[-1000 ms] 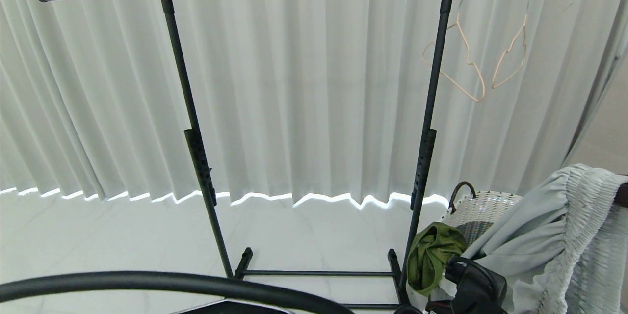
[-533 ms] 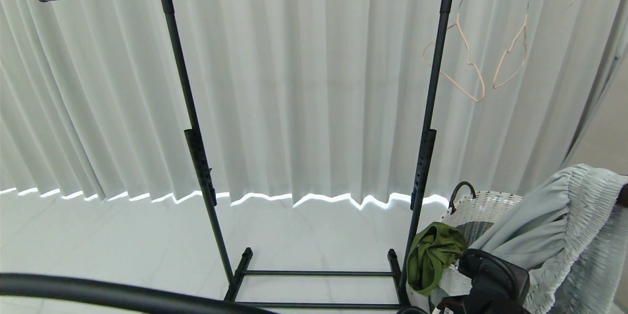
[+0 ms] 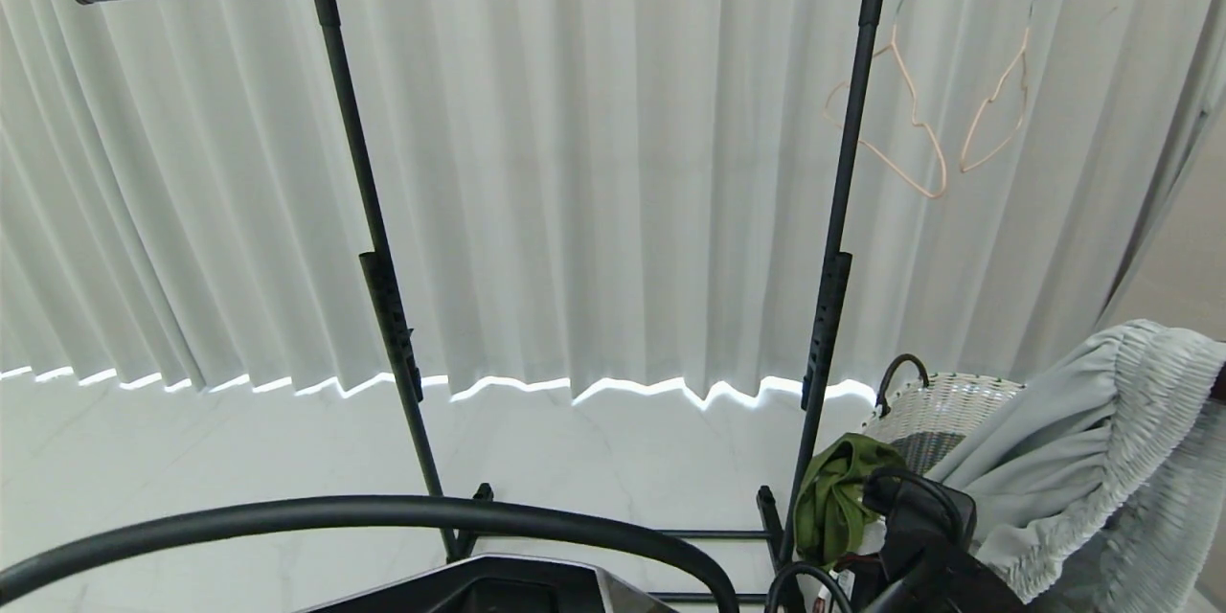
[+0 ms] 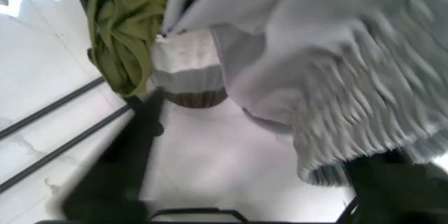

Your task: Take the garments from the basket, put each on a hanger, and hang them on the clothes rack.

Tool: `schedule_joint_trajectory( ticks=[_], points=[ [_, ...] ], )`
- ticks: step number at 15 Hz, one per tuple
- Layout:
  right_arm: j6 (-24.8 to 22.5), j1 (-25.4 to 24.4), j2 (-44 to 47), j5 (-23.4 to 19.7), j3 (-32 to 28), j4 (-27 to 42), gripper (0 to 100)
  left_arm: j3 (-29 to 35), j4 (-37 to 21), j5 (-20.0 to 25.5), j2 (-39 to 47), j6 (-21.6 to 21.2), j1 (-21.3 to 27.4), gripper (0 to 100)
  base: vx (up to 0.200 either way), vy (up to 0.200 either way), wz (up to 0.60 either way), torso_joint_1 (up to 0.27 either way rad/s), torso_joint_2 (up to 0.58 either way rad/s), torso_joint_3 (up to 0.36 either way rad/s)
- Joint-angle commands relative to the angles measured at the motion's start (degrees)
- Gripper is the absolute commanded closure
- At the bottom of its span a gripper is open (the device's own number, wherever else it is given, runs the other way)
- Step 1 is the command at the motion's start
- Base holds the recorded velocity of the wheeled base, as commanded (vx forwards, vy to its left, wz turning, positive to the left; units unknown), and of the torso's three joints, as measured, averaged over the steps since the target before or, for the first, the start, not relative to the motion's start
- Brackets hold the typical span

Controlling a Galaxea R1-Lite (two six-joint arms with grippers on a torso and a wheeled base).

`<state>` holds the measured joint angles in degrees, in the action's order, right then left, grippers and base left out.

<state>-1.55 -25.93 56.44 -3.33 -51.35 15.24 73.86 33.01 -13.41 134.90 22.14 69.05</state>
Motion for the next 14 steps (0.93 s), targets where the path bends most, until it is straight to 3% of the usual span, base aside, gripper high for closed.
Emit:
schedule_joint_trajectory(
  ticks=[1,4,7,9,12,14],
  points=[
    [-0.03,0.0,-0.02,-0.01,0.02,-0.03,100,-0.47,0.03,-0.04,0.36,-0.08,0.12,100,0.0,0.0,0.0,0.0,0.0,0.0],
    [-0.03,0.09,0.07,0.16,0.11,-0.03,100,-2.67,0.12,-0.56,0.45,-0.08,0.91,100,0.0,0.0,0.0,0.0,0.0,0.0],
    [-0.03,0.62,-0.1,0.34,0.81,-0.03,100,-4.43,3.2,-5.49,0.1,-0.17,0.91,100,0.0,0.0,0.0,0.0,0.0,0.0],
    [-0.03,0.62,-0.1,0.16,1.25,-0.3,100,-8.47,5.13,-6.19,-5.97,-0.34,0.56,100,0.0,0.0,0.0,0.0,0.0,0.0],
    [-0.03,0.53,-2.21,-0.28,1.16,-1.0,100,-18.05,2.23,0.67,-20.73,-0.6,0.47,100,0.0,0.0,0.0,0.0,0.0,0.0],
    [-0.21,0.35,-4.24,-1.77,0.46,-1.0,100,-23.41,-4.98,4.01,-34.27,-0.69,0.91,100,0.0,0.0,0.0,0.0,0.0,0.0]
  ],
)
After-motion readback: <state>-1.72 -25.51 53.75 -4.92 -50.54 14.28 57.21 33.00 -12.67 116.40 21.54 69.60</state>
